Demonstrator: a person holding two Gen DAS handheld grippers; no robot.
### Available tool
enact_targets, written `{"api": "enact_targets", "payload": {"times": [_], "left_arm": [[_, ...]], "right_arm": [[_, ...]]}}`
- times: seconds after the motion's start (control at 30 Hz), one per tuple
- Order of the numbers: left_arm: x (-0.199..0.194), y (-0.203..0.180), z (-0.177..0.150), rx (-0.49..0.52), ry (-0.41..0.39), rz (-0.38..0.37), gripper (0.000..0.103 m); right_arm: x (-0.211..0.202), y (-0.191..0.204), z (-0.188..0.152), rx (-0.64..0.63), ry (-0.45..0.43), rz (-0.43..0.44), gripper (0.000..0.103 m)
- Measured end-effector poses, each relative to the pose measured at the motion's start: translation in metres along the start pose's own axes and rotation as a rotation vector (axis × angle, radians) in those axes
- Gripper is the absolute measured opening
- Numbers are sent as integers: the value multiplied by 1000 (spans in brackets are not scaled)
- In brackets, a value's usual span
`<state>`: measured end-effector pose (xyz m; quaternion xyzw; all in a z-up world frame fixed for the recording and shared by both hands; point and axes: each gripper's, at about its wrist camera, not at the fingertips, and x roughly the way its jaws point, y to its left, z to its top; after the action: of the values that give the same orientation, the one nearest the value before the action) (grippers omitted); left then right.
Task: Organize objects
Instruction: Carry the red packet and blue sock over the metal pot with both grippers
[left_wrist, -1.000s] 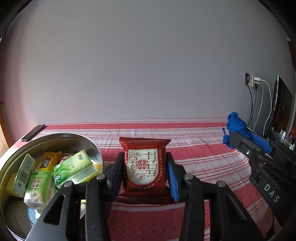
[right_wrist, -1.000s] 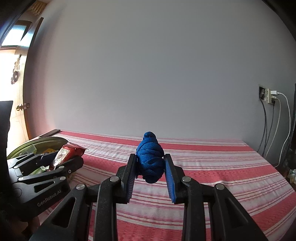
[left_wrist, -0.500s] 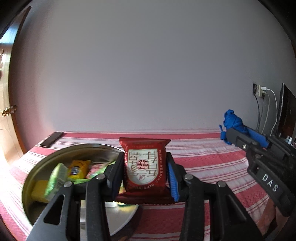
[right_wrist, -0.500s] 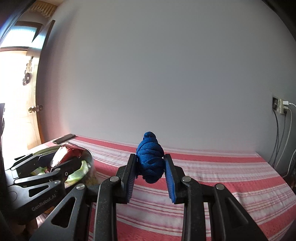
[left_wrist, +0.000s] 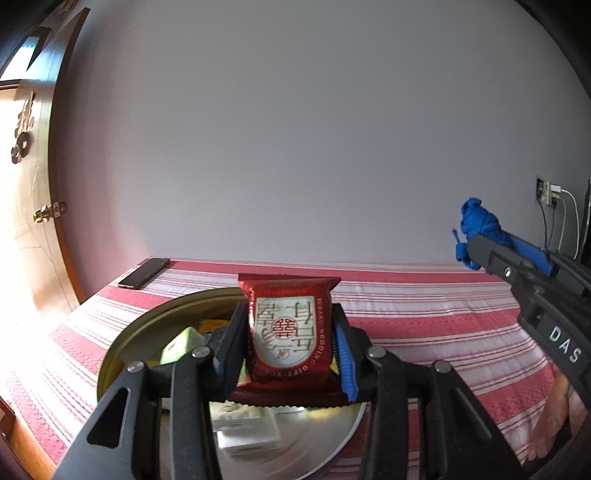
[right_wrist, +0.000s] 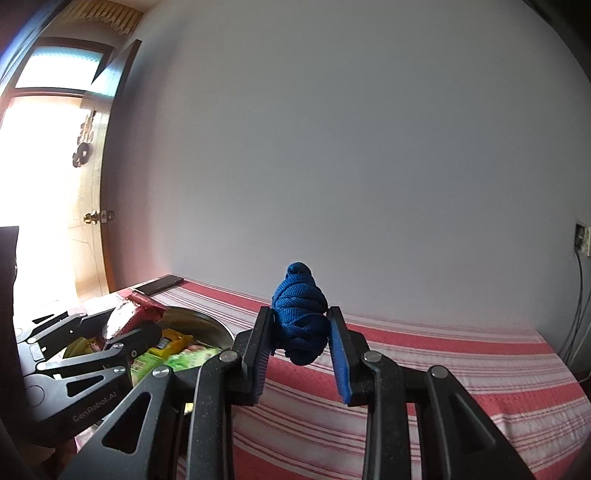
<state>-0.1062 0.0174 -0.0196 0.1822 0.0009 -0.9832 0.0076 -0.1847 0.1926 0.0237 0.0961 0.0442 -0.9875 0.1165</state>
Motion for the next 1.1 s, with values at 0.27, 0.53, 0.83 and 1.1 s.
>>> {"api": "enact_targets", "payload": {"times": [0.27, 0.53, 0.83, 1.1], "left_arm": [[0, 23, -1, -18, 11, 48, 42], [7, 50, -1, -43, 30, 101, 42], [7, 67, -5, -60, 59, 138, 42], [14, 75, -9, -67, 91, 152, 42]], "right_arm": [[12, 32, 15, -30, -11, 49, 32], [25, 58, 21, -48, 1, 97, 32], [42, 75, 22, -59, 30, 129, 32], [59, 86, 16, -71, 73, 143, 32]]}}
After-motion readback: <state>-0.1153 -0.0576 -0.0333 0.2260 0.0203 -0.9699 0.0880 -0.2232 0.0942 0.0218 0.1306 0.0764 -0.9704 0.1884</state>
